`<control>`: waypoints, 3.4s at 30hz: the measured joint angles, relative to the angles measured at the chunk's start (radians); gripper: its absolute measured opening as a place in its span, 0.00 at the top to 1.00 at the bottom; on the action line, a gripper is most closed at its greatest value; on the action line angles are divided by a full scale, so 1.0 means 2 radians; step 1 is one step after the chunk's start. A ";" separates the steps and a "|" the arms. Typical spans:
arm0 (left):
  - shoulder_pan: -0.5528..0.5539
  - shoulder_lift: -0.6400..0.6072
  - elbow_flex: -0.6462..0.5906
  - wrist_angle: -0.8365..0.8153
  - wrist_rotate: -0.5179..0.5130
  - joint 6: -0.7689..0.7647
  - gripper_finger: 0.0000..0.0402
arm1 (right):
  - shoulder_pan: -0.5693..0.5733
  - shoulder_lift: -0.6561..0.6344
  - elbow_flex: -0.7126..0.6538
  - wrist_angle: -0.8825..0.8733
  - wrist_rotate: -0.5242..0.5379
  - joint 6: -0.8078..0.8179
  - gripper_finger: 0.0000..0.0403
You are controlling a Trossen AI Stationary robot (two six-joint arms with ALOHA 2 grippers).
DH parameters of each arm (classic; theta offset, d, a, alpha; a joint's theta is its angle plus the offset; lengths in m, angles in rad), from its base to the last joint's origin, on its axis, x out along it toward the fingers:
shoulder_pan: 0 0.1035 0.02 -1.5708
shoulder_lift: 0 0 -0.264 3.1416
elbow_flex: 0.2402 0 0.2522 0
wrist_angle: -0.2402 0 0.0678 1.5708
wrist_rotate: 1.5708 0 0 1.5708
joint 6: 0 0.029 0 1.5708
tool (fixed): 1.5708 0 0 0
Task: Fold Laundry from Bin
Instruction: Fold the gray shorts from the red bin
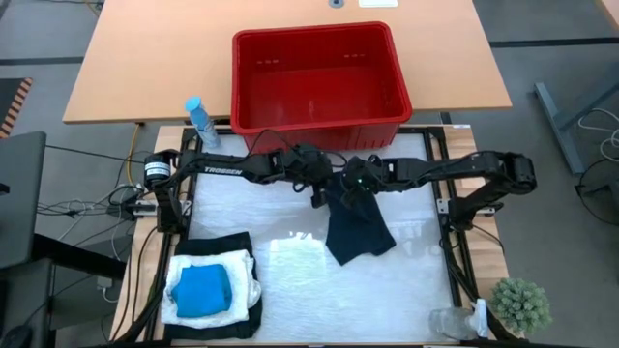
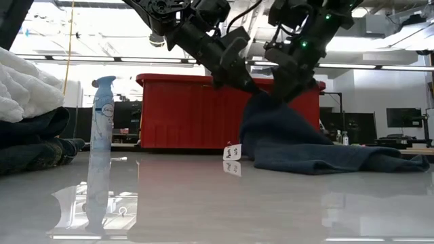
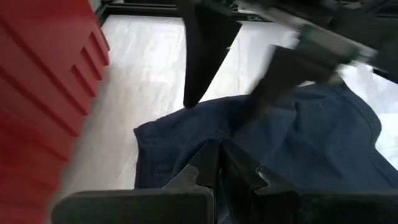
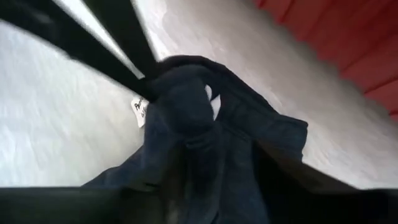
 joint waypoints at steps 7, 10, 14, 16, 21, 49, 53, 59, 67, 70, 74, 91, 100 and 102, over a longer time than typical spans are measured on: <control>0.000 0.000 0.000 -0.004 0.001 -0.009 1.00 | -0.020 0.000 0.000 -0.001 -0.030 -0.013 0.92; 0.000 0.000 0.002 -0.020 -0.014 -0.011 1.00 | -0.023 0.000 0.000 -0.002 -0.044 -0.013 0.95; -0.001 -0.004 0.014 -0.033 -0.081 -0.016 1.00 | -0.023 0.000 0.000 -0.017 -0.045 -0.012 0.95; -0.002 -0.004 0.023 -0.039 -0.108 -0.026 1.00 | -0.023 0.000 0.000 -0.032 -0.045 -0.011 0.95; -0.006 -0.005 0.037 -0.095 -0.127 0.010 1.00 | -0.025 0.000 0.000 -0.037 -0.045 -0.009 0.95; -0.104 0.000 -0.096 0.008 -0.068 -0.182 1.00 | -0.125 0.000 0.000 -0.130 -0.018 0.016 0.95; -0.118 0.000 -0.127 0.056 -0.054 -0.158 0.99 | -0.125 0.000 0.000 -0.129 -0.018 0.012 0.95; -0.132 0.001 -0.151 0.102 0.012 -0.102 0.88 | -0.125 0.000 0.000 -0.128 -0.023 0.008 0.95; -0.154 0.001 -0.151 0.145 -0.046 -0.086 0.77 | -0.128 0.000 0.000 -0.084 -0.049 0.021 0.95; -0.153 0.012 -0.150 0.142 -0.046 -0.077 0.79 | -0.130 0.000 0.000 -0.077 -0.055 0.025 0.95; -0.160 0.046 -0.141 0.153 -0.036 -0.064 0.83 | -0.131 0.000 0.000 -0.078 -0.060 0.025 0.95; -0.165 0.157 -0.027 0.129 -0.077 -0.059 0.99 | -0.130 0.000 0.000 -0.081 -0.073 0.025 0.95; -0.162 0.158 0.042 0.047 -0.141 -0.038 1.00 | -0.132 -0.001 0.027 -0.094 -0.068 0.016 0.95; -0.157 0.155 0.069 0.042 -0.155 -0.016 1.00 | -0.135 -0.001 0.035 -0.095 -0.065 0.014 0.95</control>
